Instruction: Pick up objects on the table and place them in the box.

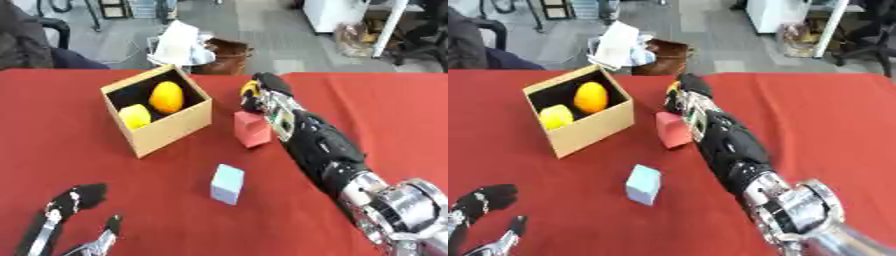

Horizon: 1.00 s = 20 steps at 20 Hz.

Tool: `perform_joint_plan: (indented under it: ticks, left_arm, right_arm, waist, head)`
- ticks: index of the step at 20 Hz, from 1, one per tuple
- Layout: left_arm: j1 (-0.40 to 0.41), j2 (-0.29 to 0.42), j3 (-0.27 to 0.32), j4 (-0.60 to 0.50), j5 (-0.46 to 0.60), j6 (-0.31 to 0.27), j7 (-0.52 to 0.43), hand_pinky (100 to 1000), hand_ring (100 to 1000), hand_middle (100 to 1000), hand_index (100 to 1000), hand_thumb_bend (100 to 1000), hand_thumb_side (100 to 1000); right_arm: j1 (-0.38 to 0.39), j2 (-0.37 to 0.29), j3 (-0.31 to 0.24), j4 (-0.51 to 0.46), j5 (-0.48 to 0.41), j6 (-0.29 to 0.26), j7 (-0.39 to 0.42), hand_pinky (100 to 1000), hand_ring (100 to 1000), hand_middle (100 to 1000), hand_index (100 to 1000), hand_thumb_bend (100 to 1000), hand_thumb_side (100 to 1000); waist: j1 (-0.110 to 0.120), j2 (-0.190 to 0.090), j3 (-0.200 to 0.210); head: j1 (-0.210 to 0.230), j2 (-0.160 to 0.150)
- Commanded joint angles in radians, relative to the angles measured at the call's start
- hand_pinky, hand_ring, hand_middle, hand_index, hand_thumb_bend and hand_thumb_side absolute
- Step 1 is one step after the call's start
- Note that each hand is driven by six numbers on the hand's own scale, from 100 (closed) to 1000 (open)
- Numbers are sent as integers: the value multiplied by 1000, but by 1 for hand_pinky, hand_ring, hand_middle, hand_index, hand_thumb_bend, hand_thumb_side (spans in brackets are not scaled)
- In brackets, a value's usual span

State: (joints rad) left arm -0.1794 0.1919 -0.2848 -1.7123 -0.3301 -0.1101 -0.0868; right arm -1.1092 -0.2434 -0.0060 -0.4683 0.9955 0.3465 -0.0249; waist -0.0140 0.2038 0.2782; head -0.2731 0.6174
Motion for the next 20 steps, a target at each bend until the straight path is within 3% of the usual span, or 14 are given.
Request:
perform_joint_plan:
  ticks: [1, 2, 9, 12, 14, 15, 18, 19, 20]
  left_arm:
    - [-14, 3, 3, -20, 4, -2, -2, 776, 743, 713, 825, 299, 351]
    - [-14, 3, 3, -20, 4, -2, -2, 776, 743, 713, 825, 299, 351]
    - [-18, 1, 3, -21, 4, -2, -2, 776, 744, 713, 825, 297, 352]
    - [-18, 1, 3, -21, 4, -1, -2, 776, 741, 712, 825, 296, 351]
    - [-19, 1, 3, -21, 4, -2, -3, 776, 741, 712, 826, 296, 351]
    - [-18, 1, 3, -21, 4, -2, -3, 777, 740, 712, 826, 296, 350]
    - [-18, 0, 4, -21, 3, -2, -1, 777, 740, 712, 826, 296, 351]
    - [-18, 1, 4, -21, 3, -2, -1, 777, 739, 712, 826, 295, 351]
    - [-18, 0, 4, -21, 3, -2, -1, 777, 739, 712, 826, 295, 351]
  right_arm:
    - [6, -4, 0, 40, 18, 9, 31, 745, 755, 830, 921, 100, 419]
    - [6, -3, 1, 44, 20, 6, 45, 745, 755, 830, 921, 100, 419]
    - [14, 3, -2, 46, 42, 3, 86, 587, 562, 534, 700, 100, 108]
    - [15, 3, -2, 41, 51, 7, 71, 472, 445, 401, 562, 100, 100]
    - [16, 3, -2, 34, 62, 13, 47, 439, 406, 359, 520, 100, 100]
    - [16, 3, -2, 31, 67, 16, 33, 375, 346, 293, 451, 100, 100]
    - [16, 3, -2, 28, 80, 25, -7, 374, 346, 292, 453, 100, 100]
    - [16, 2, -1, 29, 86, 28, -17, 494, 443, 423, 591, 102, 100]
    - [16, 2, 0, 29, 93, 33, -29, 513, 458, 452, 623, 109, 100]
  waist:
    - [1, 8, 2]
    - [1, 8, 2]
    - [2, 10, 5]
    - [2, 10, 6]
    - [2, 10, 6]
    - [1, 10, 6]
    - [0, 11, 6]
    - [0, 11, 6]
    - [0, 11, 6]
  head:
    - [-6, -14]
    - [-6, -15]
    - [-12, -22]
    - [-15, -25]
    - [-16, -25]
    - [-16, -25]
    - [-17, -25]
    - [-17, -26]
    - [-16, -26]
